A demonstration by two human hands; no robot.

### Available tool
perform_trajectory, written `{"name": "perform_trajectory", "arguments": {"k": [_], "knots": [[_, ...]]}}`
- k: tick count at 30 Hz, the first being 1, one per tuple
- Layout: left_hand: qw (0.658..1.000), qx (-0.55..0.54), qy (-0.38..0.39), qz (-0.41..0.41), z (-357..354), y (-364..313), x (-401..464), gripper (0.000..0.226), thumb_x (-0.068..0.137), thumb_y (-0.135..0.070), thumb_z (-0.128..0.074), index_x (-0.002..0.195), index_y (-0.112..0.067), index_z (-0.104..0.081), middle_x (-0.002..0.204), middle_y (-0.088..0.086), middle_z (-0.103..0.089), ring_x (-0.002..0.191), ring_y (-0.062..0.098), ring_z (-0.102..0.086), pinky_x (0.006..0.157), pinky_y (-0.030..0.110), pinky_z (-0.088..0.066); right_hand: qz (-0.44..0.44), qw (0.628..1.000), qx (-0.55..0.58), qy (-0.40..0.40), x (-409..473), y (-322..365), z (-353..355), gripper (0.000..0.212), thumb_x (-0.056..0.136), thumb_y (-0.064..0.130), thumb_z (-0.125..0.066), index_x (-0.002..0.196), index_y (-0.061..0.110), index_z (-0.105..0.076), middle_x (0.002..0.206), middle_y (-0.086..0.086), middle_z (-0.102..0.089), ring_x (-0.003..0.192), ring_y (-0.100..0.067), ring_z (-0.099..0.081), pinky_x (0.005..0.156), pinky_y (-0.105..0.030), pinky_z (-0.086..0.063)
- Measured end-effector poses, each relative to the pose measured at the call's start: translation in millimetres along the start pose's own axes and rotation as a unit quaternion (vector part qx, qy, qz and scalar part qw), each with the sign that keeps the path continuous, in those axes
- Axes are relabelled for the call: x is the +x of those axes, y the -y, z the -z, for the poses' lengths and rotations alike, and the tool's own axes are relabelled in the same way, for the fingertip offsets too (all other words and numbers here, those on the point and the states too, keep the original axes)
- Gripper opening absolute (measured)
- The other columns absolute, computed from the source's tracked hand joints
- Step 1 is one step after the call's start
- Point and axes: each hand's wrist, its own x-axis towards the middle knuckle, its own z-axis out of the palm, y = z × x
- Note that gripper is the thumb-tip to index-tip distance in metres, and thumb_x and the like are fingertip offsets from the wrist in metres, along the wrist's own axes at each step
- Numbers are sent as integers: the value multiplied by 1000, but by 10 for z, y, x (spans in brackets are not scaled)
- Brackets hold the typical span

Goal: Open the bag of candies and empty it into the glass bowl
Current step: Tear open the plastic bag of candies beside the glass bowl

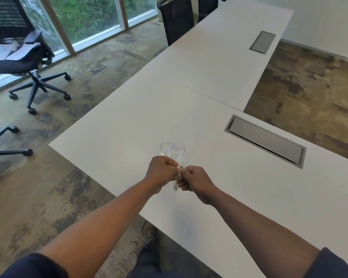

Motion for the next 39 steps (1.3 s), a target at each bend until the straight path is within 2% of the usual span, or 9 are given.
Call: {"name": "perform_trajectory", "arguments": {"k": [4, 8, 10, 16, 20, 23, 30, 35, 39], "knots": [[1000, 9, -27, -8, 87, 4, 23, 16, 77, 9, -72, 88, -3, -72, 89, 22, -75, 74, 26, -72, 80, 49, -66, -1, 1000, 5, -23, 2, -8, 48, 24, 98, 6, -52, 82, -1, -68, 75, -11, -76, 60, -17, -65, 60, -27, -58], [990, 109, -29, -87, 71, -30, -17, 18, 79, 3, -62, 83, -11, -72, 82, 5, -74, 79, 23, -73, 75, 37, -64, -5, 1000, -19, -19, -24, -23, 55, 26, 98, 10, -54, 75, 6, -67, 73, -10, -76, 59, -17, -66, 59, -28, -57], [971, 198, -37, -129, 50, -54, -48, 21, 79, 1, -58, 83, -16, -69, 82, 1, -73, 78, 19, -70, 70, 31, -59, -5, 998, -57, -30, -28, -23, 44, 26, 94, 13, -57, 69, 9, -64, 69, -8, -76, 58, -16, -66, 56, -26, -55], [915, 363, -5, -178, 92, -62, -65, 25, 74, 6, -52, 85, -16, -59, 84, 5, -67, 80, 32, -63, 70, 46, -55, -12, 975, -195, -108, -41, 0, 73, 24, 71, 28, -64, 57, 13, -52, 60, -11, -74, 44, -11, -61, 49, -25, -46], [918, 355, 10, -176, 36, -88, -68, 21, 74, 4, -58, 80, -16, -60, 86, 5, -69, 72, 27, -60, 62, 38, -52, -15, 967, -218, -132, -21, -20, 80, 23, 63, 31, -60, 61, 13, -46, 62, -10, -55, 57, -23, -51, 57, -36, -41], [923, 344, 22, -173, 2, -89, -71, 17, 76, 0, -64, 80, -17, -61, 88, 4, -70, 71, 25, -60, 59, 32, -48, -28, 965, -214, -147, -26, -35, 91, 24, 64, 32, -61, 69, 10, -52, 71, -13, -66, 61, -27, -61, 60, -42, -54], [926, 330, 22, -181, -27, -95, -75, 19, 76, 3, -59, 84, -14, -64, 89, 5, -71, 79, 29, -67, 67, 41, -56, -36, 970, -200, -132, 39, -148, 128, 13, 93, 18, -60, 84, 11, -67, 72, -10, -76, 48, -10, -63, 48, -23, -50], [903, 383, 25, -196, -6, -100, -39, 27, 78, 5, -55, 83, -18, -70, 96, 3, -72, 82, 23, -60, 69, 36, -52, -38, 970, -204, -125, 63, -113, 139, 13, 91, 13, -60, 84, 6, -70, 68, -8, -75, 47, -9, -63, 45, -20, -47], [873, 438, 51, -208, -17, -81, -9, 45, 83, 6, -51, 104, -22, -80, 111, 4, -74, 100, 26, -66, 83, 41, -57, -42, 975, -179, -128, 85, -77, 169, 13, 85, 10, -59, 86, 3, -70, 68, -9, -74, 47, -11, -63, 44, -21, -48]]}}
